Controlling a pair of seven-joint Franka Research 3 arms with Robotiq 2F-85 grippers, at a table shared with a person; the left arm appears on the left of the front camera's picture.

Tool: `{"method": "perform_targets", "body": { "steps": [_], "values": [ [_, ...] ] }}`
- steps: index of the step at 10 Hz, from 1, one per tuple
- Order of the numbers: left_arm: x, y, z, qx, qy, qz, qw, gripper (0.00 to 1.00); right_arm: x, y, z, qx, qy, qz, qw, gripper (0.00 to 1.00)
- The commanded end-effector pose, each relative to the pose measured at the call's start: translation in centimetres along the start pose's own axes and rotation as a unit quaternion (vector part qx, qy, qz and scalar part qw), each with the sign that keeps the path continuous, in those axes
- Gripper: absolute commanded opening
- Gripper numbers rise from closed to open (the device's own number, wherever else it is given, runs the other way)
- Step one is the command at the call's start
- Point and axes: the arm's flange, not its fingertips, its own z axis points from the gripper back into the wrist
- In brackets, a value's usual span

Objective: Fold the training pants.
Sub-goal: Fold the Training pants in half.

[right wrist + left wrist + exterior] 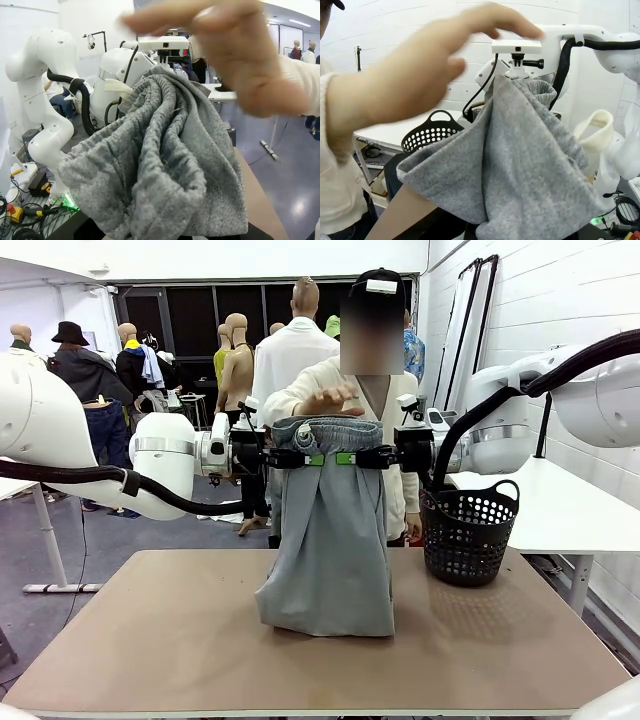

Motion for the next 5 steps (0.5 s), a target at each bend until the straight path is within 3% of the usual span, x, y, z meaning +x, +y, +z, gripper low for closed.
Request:
{"method": "perform_targets", "body": {
  "steps": [1, 5],
  "values": [
    [0.03, -0.47, 0.14, 0.006, -0.018, -0.010, 1.000, 0.00, 0.34, 0.19, -0.13, 0.002, -0.002, 0.003, 1.000, 0.00],
    [0.03, -0.47, 0.14, 0.006, -0.018, -0.010, 1.000, 0.00, 0.34, 0.19, -0.13, 0.002, -0.002, 0.003, 1.000, 0.00]
  ]
}}
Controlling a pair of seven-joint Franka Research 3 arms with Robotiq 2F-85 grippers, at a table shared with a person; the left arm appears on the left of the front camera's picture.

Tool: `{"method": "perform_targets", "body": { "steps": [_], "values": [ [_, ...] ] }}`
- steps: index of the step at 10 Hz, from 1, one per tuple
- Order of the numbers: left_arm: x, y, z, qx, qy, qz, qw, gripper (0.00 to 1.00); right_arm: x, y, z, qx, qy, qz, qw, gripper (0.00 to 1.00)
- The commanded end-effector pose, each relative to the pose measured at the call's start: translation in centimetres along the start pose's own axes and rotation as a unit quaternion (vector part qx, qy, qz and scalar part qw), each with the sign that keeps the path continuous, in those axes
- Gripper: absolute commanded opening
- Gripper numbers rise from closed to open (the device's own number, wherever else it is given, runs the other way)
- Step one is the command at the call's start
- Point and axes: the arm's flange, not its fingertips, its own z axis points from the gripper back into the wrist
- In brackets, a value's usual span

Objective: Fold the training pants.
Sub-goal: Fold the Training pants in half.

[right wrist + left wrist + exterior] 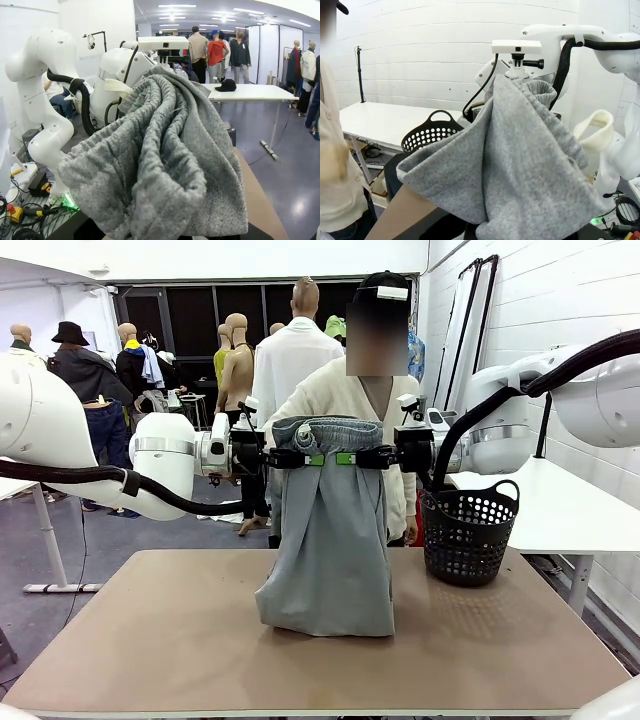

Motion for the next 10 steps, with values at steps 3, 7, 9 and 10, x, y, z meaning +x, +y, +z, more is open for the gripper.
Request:
{"method": "perform_targets", "body": {
  "steps": [3, 7, 9, 10],
  "values": [
    [0.04, -0.46, 0.14, 0.006, -0.017, -0.010, 1.000, 0.00, 0.34, 0.19, -0.13, 0.002, -0.002, 0.003, 1.000, 0.00],
    [0.04, -0.46, 0.14, 0.006, -0.017, -0.010, 1.000, 0.00, 0.34, 0.19, -0.13, 0.002, -0.002, 0.003, 1.000, 0.00],
    [0.04, -0.46, 0.14, 0.006, -0.017, -0.010, 1.000, 0.00, 0.34, 0.19, -0.13, 0.002, -0.002, 0.003, 1.000, 0.00],
    [0.04, -0.46, 0.14, 0.006, -0.017, -0.010, 1.000, 0.00, 0.34, 0.19, -0.13, 0.002, -0.002, 0.003, 1.000, 0.00]
  ]
}}
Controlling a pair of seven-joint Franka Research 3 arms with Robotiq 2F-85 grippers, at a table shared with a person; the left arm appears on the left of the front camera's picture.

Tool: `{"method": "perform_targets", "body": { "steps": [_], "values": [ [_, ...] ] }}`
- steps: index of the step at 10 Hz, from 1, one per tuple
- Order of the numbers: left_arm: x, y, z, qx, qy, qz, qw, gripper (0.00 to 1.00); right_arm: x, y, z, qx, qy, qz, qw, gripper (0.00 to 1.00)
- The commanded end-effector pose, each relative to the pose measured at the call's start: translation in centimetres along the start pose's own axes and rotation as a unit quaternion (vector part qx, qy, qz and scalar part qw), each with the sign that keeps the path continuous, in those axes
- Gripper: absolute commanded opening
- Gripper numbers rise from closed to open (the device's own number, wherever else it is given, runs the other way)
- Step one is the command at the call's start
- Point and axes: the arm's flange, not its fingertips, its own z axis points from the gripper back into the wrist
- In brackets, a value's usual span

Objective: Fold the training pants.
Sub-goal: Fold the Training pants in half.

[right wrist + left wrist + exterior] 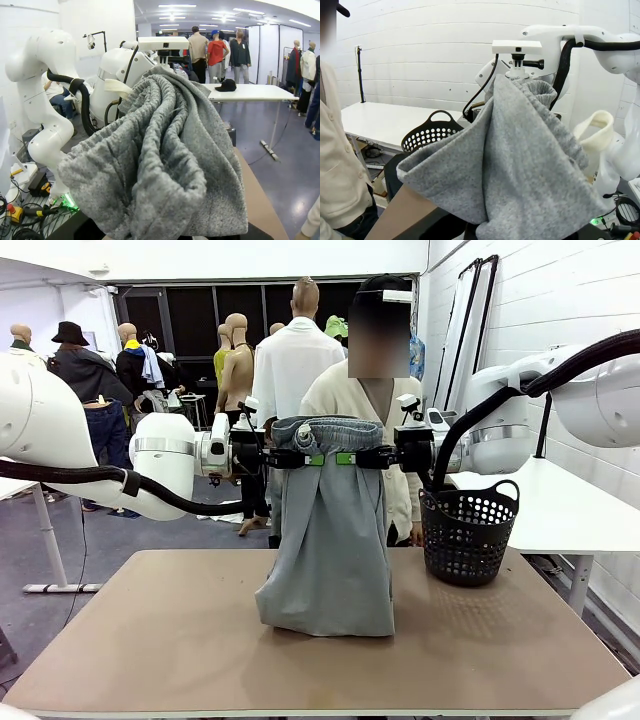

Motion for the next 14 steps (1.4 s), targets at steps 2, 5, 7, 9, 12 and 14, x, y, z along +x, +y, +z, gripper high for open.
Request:
{"method": "perform_targets", "body": {
  "steps": [2, 5, 7, 9, 12, 14],
  "values": [
    [0.07, -0.46, 0.15, 0.006, -0.016, -0.011, 1.000, 0.00, 0.34, 0.19, -0.13, 0.002, -0.002, 0.003, 1.000, 0.00],
    [0.07, -0.46, 0.15, 0.006, -0.016, -0.011, 1.000, 0.00, 0.34, 0.19, -0.13, 0.002, -0.002, 0.003, 1.000, 0.00],
    [0.07, -0.46, 0.15, 0.006, -0.016, -0.011, 1.000, 0.00, 0.34, 0.19, -0.13, 0.002, -0.002, 0.003, 1.000, 0.00],
    [0.07, -0.46, 0.15, 0.006, -0.016, -0.011, 1.000, 0.00, 0.34, 0.19, -0.13, 0.002, -0.002, 0.003, 1.000, 0.00],
    [0.07, -0.46, 0.15, 0.006, -0.016, -0.011, 1.000, 0.00, 0.34, 0.19, -0.13, 0.002, -0.002, 0.003, 1.000, 0.00],
    [0.07, -0.46, 0.15, 0.006, -0.016, -0.011, 1.000, 0.00, 0.34, 0.19, -0.13, 0.002, -0.002, 0.003, 1.000, 0.00]
  ]
}}
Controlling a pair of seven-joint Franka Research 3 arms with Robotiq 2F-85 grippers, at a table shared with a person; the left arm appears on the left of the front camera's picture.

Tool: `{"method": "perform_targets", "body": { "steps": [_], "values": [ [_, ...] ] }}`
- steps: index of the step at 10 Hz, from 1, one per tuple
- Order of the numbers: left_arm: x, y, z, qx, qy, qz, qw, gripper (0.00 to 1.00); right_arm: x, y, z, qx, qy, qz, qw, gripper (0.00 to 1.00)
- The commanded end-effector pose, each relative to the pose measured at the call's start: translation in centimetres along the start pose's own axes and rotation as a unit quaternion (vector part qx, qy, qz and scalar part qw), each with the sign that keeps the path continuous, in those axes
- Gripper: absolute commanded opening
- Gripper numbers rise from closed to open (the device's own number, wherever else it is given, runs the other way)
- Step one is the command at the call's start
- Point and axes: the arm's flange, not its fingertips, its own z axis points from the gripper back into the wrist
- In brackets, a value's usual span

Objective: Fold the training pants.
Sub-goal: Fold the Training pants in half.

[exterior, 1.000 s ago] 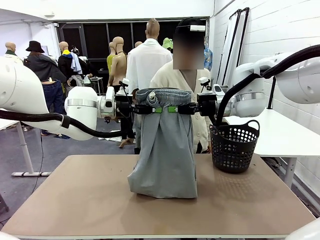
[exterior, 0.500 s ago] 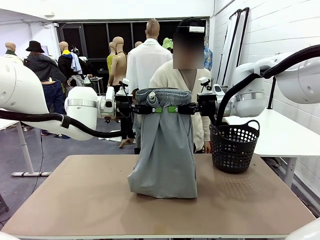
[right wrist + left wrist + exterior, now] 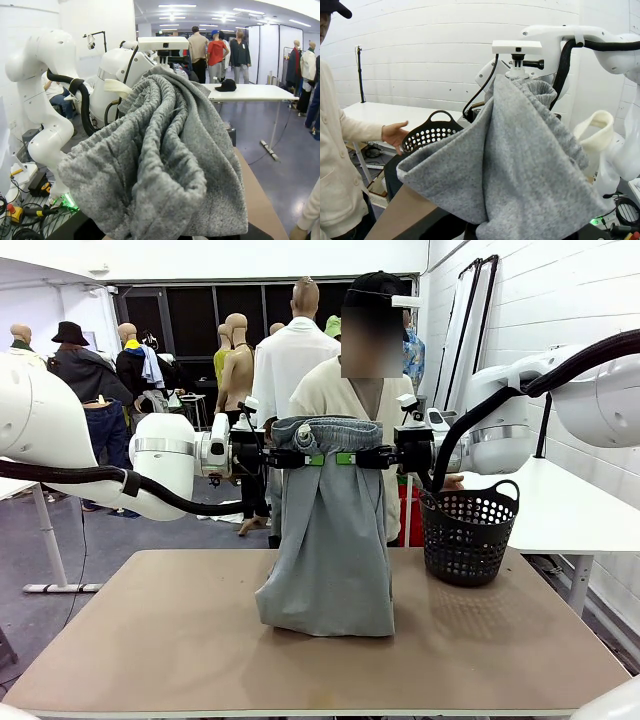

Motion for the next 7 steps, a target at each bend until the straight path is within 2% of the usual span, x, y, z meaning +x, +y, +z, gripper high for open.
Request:
{"method": "perform_targets", "body": {
  "steps": [1, 7],
  "values": [
    [0.1, -0.4, 0.1, 0.006, -0.015, -0.011, 1.000, 0.00, 0.3, 0.2, -0.1, 0.002, -0.002, 0.003, 1.000, 0.00],
    [-1.0, -0.9, 1.1, 0.001, 0.006, 0.019, 1.000, 0.00, -0.7, 0.3, -0.8, 0.008, 0.002, -0.026, 1.000, 0.00]
  ]
}}
